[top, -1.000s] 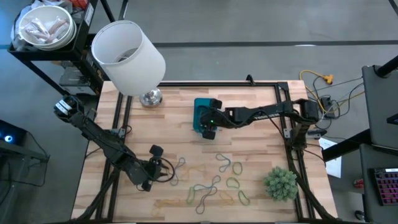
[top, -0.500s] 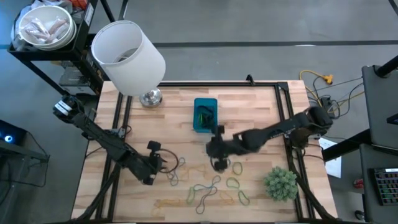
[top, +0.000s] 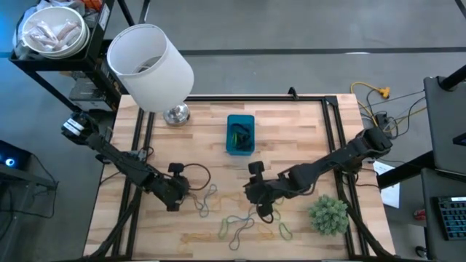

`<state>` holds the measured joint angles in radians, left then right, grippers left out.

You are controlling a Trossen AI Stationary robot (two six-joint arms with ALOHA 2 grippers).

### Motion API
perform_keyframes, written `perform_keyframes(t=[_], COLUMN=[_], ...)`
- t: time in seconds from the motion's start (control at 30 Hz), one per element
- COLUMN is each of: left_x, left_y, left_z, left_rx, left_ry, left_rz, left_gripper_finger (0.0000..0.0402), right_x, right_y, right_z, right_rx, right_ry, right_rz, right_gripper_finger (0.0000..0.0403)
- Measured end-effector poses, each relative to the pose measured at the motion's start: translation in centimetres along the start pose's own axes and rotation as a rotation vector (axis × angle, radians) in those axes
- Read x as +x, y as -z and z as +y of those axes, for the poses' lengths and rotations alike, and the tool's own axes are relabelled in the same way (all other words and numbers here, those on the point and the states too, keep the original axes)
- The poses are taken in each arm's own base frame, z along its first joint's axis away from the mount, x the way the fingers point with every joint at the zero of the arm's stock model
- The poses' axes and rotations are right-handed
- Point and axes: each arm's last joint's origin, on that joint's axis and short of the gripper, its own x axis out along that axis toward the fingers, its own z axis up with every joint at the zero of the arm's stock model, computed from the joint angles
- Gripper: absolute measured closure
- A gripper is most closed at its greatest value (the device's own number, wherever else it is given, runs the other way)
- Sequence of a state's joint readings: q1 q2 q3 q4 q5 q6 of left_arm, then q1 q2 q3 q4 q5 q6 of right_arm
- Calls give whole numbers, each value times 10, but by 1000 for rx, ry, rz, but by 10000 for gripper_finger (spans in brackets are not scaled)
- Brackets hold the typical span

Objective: Pick and place rubber bands into bin
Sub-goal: Put the violet rubber band into the blue bin

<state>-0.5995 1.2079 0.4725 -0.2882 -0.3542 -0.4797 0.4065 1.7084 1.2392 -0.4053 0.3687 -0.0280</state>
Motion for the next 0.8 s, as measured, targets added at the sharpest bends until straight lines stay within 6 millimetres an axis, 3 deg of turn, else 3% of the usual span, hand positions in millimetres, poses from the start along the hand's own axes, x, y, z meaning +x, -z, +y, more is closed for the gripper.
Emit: perform_keyframes(t=[0.8], left_x=[26], left_y=[9], left_z=[-8], left_rx=[-41], left_ry=[41], left_rz=[45], left_gripper_finger=[304], right_x=[0], right_y=[0], right_z=[1], right_rx=[9], right_ry=[-1], right_rz=[0], right_gripper_finger=[330])
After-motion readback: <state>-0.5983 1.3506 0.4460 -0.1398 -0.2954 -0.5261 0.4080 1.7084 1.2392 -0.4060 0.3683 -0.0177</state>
